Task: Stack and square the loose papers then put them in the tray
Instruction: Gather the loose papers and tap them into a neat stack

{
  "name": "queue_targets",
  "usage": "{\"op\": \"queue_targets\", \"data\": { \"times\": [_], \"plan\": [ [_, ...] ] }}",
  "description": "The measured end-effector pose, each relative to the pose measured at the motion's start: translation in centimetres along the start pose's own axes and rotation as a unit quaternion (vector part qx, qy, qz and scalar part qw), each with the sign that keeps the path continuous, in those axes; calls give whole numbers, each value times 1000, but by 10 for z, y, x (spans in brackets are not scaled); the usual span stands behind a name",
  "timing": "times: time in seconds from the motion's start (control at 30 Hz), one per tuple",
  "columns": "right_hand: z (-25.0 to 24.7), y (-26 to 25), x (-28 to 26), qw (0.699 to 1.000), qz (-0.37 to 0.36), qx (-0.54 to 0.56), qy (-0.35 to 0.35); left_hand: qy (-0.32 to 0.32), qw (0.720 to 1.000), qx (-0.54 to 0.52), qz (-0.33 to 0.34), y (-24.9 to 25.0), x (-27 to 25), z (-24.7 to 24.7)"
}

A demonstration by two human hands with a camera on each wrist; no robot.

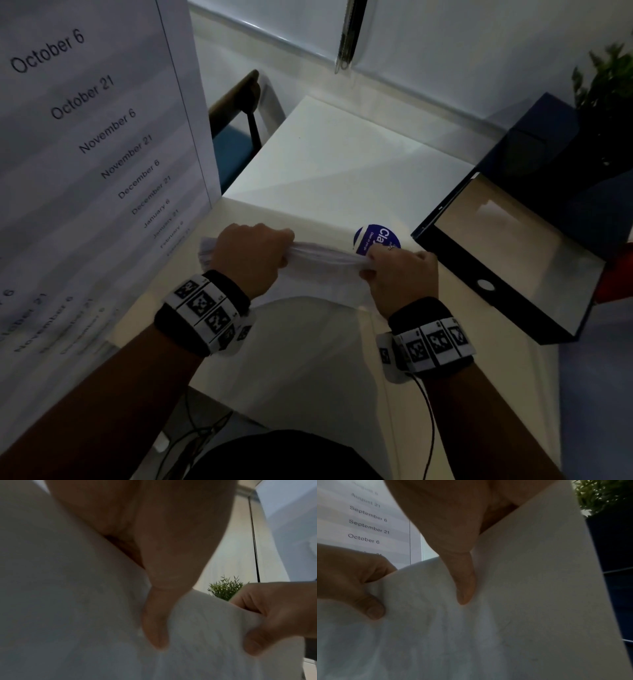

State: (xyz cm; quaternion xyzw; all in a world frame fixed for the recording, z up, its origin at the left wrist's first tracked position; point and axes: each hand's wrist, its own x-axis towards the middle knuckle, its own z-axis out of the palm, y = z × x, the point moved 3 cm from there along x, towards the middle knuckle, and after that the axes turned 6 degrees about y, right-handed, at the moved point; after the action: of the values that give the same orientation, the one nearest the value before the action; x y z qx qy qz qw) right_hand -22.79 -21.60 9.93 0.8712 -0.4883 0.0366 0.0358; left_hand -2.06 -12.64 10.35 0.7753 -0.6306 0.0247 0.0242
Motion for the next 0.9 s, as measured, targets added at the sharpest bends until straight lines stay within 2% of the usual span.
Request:
{"op": "queue_targets", "data": {
  "times": [0.13, 0.17, 0.23, 0.4, 0.5, 0.57, 0.77, 0.9],
  "plan": [
    [7, -3, -2, 998, -15, -15, -60, -103, 994, 20, -12, -4, 0, 12],
    [8, -4, 0, 997, -20, -19, -66, -109, 994, 20, -14, -4, 2, 14],
    [7, -3, 1, 997, -25, -29, -70, -104, 994, 24, -9, -4, 3, 12],
    [-5, 7, -3, 999, -17, -25, -32, -37, 999, 30, -3, -6, -2, 4],
    [1, 5, -5, 997, -25, -23, -75, -85, 996, 8, -3, -8, -6, 15],
    [6, 0, -4, 996, -36, -27, -78, -92, 996, 0, -2, -7, -3, 19],
    [9, -5, 4, 999, -38, -7, -29, -86, 996, -8, 29, -4, 5, 18],
    [10, -9, 6, 998, -65, -3, -20, -64, 996, -17, 57, 14, 9, 18]
  ]
}}
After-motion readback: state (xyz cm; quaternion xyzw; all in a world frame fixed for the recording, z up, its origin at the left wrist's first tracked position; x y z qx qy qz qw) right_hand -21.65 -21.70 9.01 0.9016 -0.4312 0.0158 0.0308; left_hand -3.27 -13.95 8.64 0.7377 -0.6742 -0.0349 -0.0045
